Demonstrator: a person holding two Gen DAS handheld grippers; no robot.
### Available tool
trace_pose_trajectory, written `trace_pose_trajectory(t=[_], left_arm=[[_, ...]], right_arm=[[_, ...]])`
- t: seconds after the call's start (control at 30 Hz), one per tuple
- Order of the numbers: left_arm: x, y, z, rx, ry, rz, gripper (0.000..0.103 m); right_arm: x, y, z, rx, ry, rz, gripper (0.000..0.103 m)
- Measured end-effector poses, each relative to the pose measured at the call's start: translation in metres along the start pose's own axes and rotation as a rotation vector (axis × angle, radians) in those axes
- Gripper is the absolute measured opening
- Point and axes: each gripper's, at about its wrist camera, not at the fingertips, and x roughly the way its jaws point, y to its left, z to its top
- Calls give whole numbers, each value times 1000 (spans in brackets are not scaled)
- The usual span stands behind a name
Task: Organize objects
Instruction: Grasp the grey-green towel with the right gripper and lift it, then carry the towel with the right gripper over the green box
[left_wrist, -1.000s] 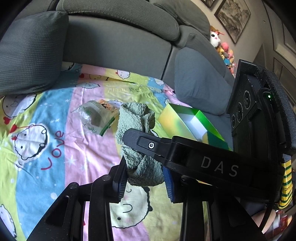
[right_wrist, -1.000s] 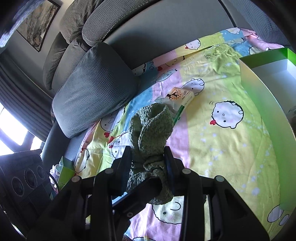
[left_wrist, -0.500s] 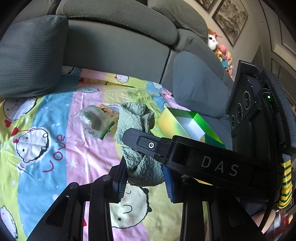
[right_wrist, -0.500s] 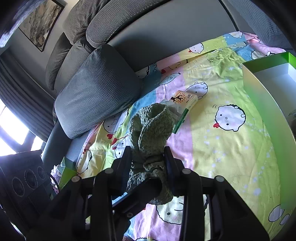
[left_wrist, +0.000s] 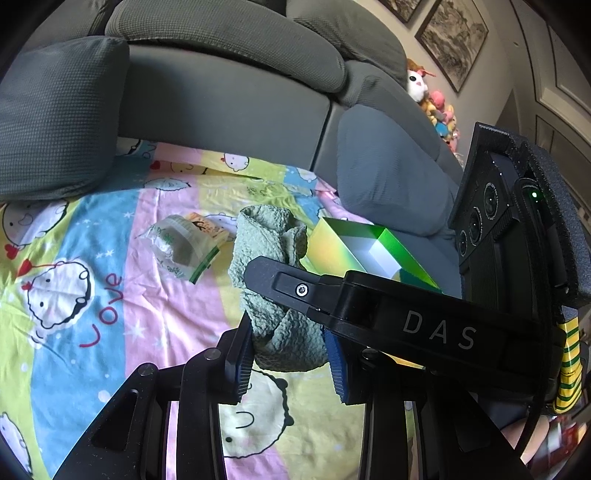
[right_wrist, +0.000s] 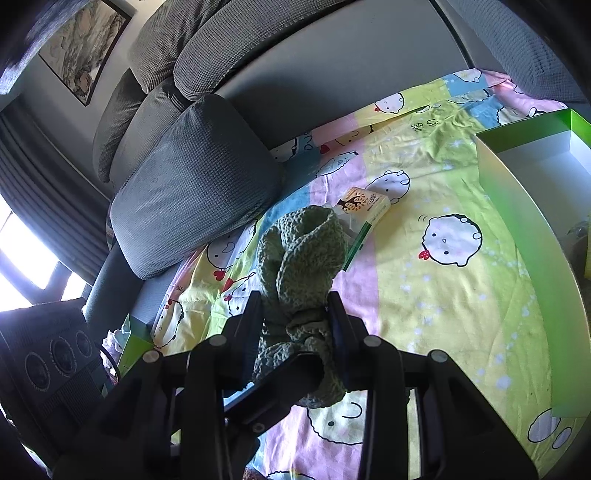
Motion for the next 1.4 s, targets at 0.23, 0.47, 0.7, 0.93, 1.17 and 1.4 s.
trace_pose_trajectory(t=[0.23,0.47,0.7,0.93,1.17,1.4], left_arm=[[-3,-2,1,5,-18,1,34],[-6,-6,2,7,-44,-13,34],[-7,-13,4,17,-59,-18,34],[-6,-27,8,46,-78,-29,34],[6,-50,19,106,-73,-31,34],[23,-74,33,176,-54,-38,34]], right_arm=[[-3,0,1,1,-7,3,35],[-9,1,2,-6,-25,18,35],[-15,-3,3,-2,-40,35,35],[-28,-8,6,9,-77,51,35],[-43,-25,14,51,-128,73,35],[-62,-47,27,110,-204,91,35]])
